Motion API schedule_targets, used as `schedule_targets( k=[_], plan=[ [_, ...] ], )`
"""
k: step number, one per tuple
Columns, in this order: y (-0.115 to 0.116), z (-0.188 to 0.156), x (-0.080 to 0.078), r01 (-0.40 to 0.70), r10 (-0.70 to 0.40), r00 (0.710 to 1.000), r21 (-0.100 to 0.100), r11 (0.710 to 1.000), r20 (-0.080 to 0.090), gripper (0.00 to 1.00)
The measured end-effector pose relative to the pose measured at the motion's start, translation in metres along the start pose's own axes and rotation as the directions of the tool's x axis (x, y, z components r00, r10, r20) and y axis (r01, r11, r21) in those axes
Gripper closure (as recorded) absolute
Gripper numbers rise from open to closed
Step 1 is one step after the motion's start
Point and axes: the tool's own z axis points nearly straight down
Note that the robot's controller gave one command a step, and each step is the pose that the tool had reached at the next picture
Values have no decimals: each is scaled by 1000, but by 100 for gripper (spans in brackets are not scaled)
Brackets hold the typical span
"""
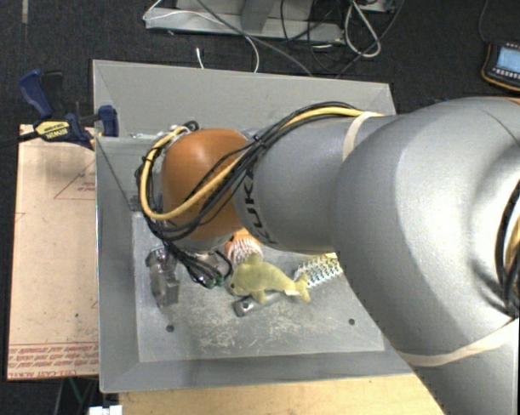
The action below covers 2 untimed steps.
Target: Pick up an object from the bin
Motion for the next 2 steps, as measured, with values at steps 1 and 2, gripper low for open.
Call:
schedule_targets(
  k=[1, 2],
  plan=[
    [6, 9, 47, -37, 37, 999, 0, 999, 4, 100],
    [34, -19, 69, 180, -180, 984, -1, 984, 1, 100]
  ],
)
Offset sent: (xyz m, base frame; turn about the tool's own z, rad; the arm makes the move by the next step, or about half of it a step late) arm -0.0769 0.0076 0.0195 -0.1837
